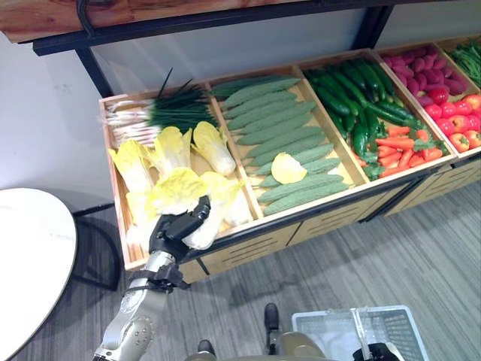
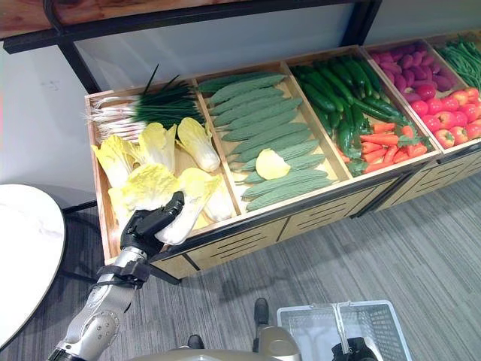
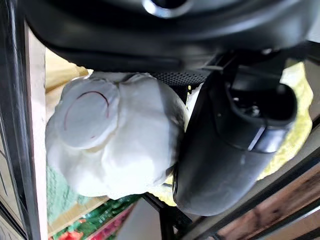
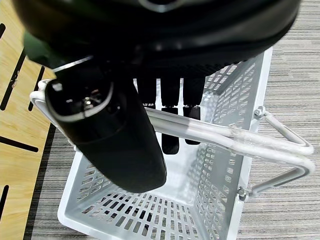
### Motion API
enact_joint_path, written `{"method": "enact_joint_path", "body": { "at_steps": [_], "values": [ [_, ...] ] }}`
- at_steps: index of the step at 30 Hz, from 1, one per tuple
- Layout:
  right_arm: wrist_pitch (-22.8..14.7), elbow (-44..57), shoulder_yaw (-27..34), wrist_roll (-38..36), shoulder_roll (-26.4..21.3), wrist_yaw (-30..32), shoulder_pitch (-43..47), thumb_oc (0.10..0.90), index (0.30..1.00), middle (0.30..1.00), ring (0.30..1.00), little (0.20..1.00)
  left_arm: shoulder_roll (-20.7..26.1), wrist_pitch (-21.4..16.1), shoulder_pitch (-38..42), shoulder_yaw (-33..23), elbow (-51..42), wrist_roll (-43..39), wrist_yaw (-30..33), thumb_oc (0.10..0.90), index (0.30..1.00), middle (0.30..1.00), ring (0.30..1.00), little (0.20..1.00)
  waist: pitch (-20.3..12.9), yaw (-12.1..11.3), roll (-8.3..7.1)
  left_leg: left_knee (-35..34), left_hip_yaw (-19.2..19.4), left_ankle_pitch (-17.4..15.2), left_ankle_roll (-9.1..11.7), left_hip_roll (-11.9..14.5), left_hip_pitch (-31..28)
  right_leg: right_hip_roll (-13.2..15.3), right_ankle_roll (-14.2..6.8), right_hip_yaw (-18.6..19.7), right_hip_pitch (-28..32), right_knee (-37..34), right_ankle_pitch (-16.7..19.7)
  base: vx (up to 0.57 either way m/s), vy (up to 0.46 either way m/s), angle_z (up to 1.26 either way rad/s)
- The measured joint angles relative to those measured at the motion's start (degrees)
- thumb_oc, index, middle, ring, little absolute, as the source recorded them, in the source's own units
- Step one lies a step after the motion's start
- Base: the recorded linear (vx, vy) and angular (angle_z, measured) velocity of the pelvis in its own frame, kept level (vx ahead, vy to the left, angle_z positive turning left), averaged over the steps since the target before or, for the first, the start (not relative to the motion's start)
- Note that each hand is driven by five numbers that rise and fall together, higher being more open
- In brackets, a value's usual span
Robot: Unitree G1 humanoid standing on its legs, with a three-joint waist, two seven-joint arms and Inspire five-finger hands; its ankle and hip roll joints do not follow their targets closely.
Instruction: Get the vegetables into the basket
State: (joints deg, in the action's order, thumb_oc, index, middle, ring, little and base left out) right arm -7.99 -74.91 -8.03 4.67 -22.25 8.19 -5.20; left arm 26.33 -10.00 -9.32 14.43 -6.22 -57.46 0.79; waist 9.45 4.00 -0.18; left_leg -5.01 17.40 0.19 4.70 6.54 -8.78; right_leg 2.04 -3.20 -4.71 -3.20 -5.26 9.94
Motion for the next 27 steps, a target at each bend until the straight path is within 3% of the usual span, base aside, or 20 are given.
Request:
{"method": "enact_joint_path", "body": {
  "at_steps": [8,10,12,13,15,18,19,20,23,25,26,27],
  "values": [
    [0.0,-0.2,0.9,0.0,-0.1,-0.3,0.0,0.4,0.3,0.3,0.3,0.3,-0.8,0.1,0.2,0.0,0.2,0.0,-1.5,0.4,0.3,0.3,0.3,0.3,-0.9,0.1,1.09,0.0,0.9,-0.1,-0.2,-0.4,-1.1,0.1,-0.2,1.1,0.5,0.0,0.1,0.0,0.033,-0.06],
    [0.0,0.0,1.2,-0.1,-0.2,-0.3,0.1,0.4,0.3,0.3,0.3,0.3,-0.8,0.1,1.2,0.3,0.5,0.0,-1.6,0.4,0.3,0.3,0.3,0.3,-0.3,0.1,-0.15,3.6,1.2,-1.3,-0.6,-0.9,0.8,0.8,-0.4,1.8,-0.2,0.6,0.5,-0.17,0.128,-0.13],
    [0.0,0.2,1.2,-0.1,-0.7,-0.2,0.2,0.4,0.3,0.3,0.3,0.3,-0.7,0.2,1.9,1.0,0.9,0.0,-1.7,0.4,0.3,0.3,0.3,0.3,-0.5,-0.1,0.22,4.5,0.2,-2.0,-0.8,-0.9,1.4,1.1,-0.4,2.3,-0.5,0.3,0.7,-0.18,0.232,-0.13],
    [0.1,0.3,2.0,-0.1,-0.7,-0.2,0.2,0.4,0.3,0.3,0.3,0.3,-1.0,0.0,2.7,1.4,2.0,0.0,-2.2,0.4,0.3,0.3,0.3,0.3,0.0,0.2,-0.56,5.0,0.4,-2.3,-0.6,-1.7,1.8,1.4,-0.8,3.0,-1.5,1.9,1.3,-0.16,0.237,-0.27],
    [-0.4,0.9,3.8,-0.3,-1.2,0.0,0.7,0.4,0.3,0.3,0.3,0.3,-1.0,-0.2,7.3,4.3,6.1,-0.1,-2.4,0.4,0.3,0.3,0.3,0.3,0.4,0.7,-1.24,5.4,1.5,-2.5,-2.7,-3.9,3.9,3.1,-2.1,5.3,-6.5,6.1,0.3,-0.19,0.247,-0.35],
    [-0.2,1.6,5.3,-0.5,-0.6,0.1,3.1,0.4,0.3,0.3,0.3,0.3,-0.7,-0.4,8.5,4.7,6.8,0.0,-2.4,0.4,0.3,0.3,0.3,0.3,2.0,3.4,-3.05,3.7,4.6,-1.1,-4.4,-6.4,4.4,5.5,-4.8,7.2,-9.0,5.0,0.7,-0.22,0.176,-0.63],
    [0.0,1.4,5.3,-0.8,0.2,0.2,4.8,0.4,0.3,0.3,0.3,0.3,-0.3,-0.4,9.0,4.9,6.7,0.1,-2.5,0.4,0.3,0.3,0.3,0.3,3.2,3.7,-3.88,3.6,8.3,-1.2,-5.3,-6.7,4.8,6.0,-6.2,5.9,-10.3,4.1,-1.7,-0.14,0.128,-1.2],
    [0.2,1.6,5.4,-0.9,0.4,0.3,5.8,0.4,0.3,0.3,0.3,0.3,0.0,-0.4,9.7,5.1,6.7,0.1,-2.5,0.4,0.3,0.3,0.3,0.3,4.2,2.3,-3.0,3.4,11.3,-1.9,-6.1,-5.6,5.0,6.1,-6.4,3.0,-12.4,6.9,-1.1,-0.11,0.228,-1.63],
    [1.4,1.1,6.3,-2.0,0.7,0.3,6.0,0.4,0.3,0.3,0.3,0.3,0.2,0.0,9.2,5.4,7.2,0.2,-2.6,0.4,0.3,0.3,0.3,0.3,5.8,0.9,-2.86,4.0,17.0,-2.5,-6.9,-3.0,4.7,10.0,-4.1,-9.4,-13.8,22.2,-5.1,-0.13,0.174,-1.07],
    [1.4,1.1,6.5,-2.3,0.6,0.2,4.3,0.4,0.3,0.3,0.3,0.3,0.9,0.0,8.6,5.2,7.2,0.2,-2.6,0.4,0.3,0.3,0.3,0.3,5.8,0.7,-3.26,5.1,19.7,-2.6,-6.6,-1.9,4.6,11.4,-4.8,-10.9,-9.8,25.2,-8.5,-0.14,0.085,-0.91],
    [2.3,-0.2,6.7,-2.3,0.4,0.7,4.4,0.4,0.3,0.3,0.3,0.3,1.2,0.0,7.6,3.8,7.2,0.2,-2.6,0.4,0.3,0.3,0.3,0.3,6.1,-1.6,-2.41,5.6,23.2,-2.2,-5.6,-0.1,3.5,15.1,-3.9,-18.2,-8.1,33.7,-12.5,-0.1,0.022,-1.14],
    [2.3,0.1,6.5,-2.3,0.3,0.1,3.9,0.4,0.3,0.3,0.3,0.3,2.7,0.5,7.5,2.9,7.3,0.2,-2.5,0.4,0.3,0.3,0.3,0.3,6.1,-0.9,-2.64,6.1,24.1,-2.0,-5.0,0.0,3.1,13.7,-3.6,-18.8,-4.7,28.8,-12.7,-0.12,-0.005,-1.34]
  ]
}}
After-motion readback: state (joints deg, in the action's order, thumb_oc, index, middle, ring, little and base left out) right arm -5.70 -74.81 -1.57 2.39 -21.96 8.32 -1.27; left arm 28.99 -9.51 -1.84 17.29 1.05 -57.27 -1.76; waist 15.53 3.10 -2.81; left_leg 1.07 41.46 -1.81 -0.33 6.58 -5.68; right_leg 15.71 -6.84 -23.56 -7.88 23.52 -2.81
